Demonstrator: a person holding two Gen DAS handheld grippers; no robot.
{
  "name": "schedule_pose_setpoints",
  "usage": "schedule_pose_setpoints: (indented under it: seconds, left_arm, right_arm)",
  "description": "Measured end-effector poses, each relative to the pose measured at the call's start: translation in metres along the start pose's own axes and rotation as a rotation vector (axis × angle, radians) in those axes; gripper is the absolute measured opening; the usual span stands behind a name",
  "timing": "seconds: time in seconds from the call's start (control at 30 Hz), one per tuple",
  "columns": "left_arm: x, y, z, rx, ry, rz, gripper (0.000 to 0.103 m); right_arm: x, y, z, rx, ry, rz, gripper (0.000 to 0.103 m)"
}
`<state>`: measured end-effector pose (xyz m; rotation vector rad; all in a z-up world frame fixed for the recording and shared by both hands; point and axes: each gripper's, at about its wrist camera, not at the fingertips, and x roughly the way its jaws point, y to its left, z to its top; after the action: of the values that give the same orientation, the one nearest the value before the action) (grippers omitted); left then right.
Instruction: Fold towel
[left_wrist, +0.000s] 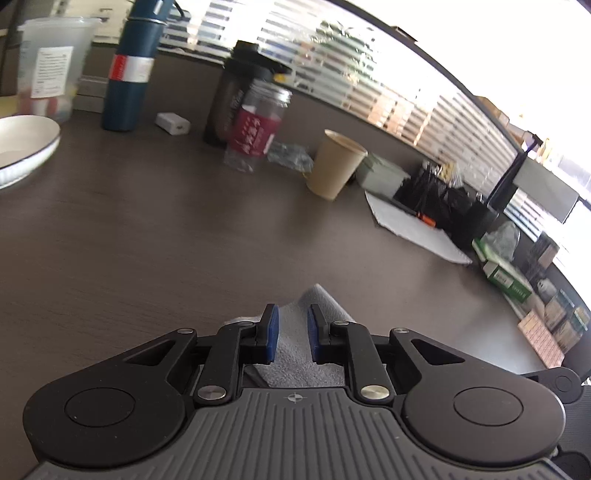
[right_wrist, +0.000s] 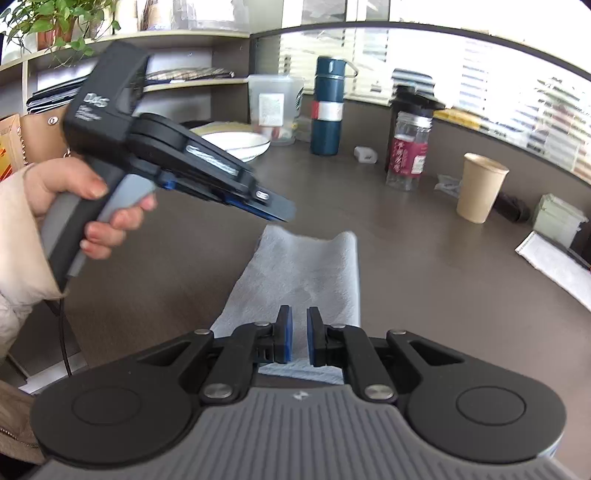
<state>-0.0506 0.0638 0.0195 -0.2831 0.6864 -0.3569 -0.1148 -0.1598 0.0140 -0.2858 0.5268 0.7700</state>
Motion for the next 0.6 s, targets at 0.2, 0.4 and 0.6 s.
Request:
schedule_pose_setpoints:
  seconds: [0.2, 0.4, 0.6]
  left_arm:
    - [0.012, -0.001, -0.007, 0.026, 0.051, -0.001, 0.023]
    - [0.002, -0.009, -0.003, 0.037, 0.02, -0.025, 0.025]
    - [0.006, -0.017, -0.001, 0.064, 0.023, -0.041, 0.025]
  right_arm:
    - [-0.009, -0.003, -0.01, -0.056, 0.036, 0.004, 0.012]
    - [-0.017, 0.003, -0.003, -0.05, -0.018, 0.031, 0.012]
    - [-0.001, 0.025, -0.006, -0.126, 0.027, 0.092, 0.012]
